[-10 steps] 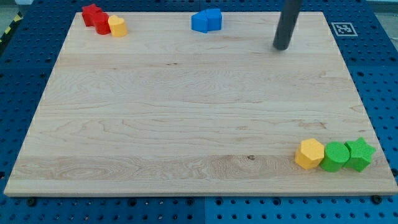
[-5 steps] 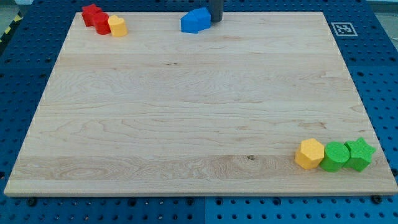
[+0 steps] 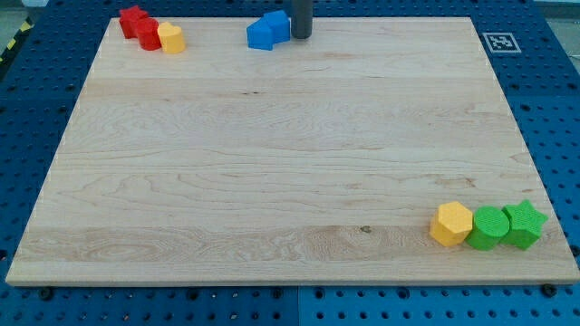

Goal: Keep blue cube and blue triangle in a vertical line

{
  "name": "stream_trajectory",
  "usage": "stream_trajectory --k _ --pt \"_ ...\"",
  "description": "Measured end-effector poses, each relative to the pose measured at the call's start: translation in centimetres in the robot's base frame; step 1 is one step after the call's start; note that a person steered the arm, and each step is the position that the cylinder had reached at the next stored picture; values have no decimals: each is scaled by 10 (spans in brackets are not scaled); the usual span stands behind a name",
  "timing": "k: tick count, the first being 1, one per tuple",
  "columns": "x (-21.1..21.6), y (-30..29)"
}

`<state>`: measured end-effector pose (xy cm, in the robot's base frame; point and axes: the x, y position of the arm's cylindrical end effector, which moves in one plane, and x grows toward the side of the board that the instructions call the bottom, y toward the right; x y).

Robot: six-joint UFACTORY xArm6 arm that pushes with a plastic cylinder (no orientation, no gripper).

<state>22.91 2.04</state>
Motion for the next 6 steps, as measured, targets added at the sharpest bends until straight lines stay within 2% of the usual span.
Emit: stream_trajectory --k 3,6 --pt "-2 0" --pt "-2 -36"
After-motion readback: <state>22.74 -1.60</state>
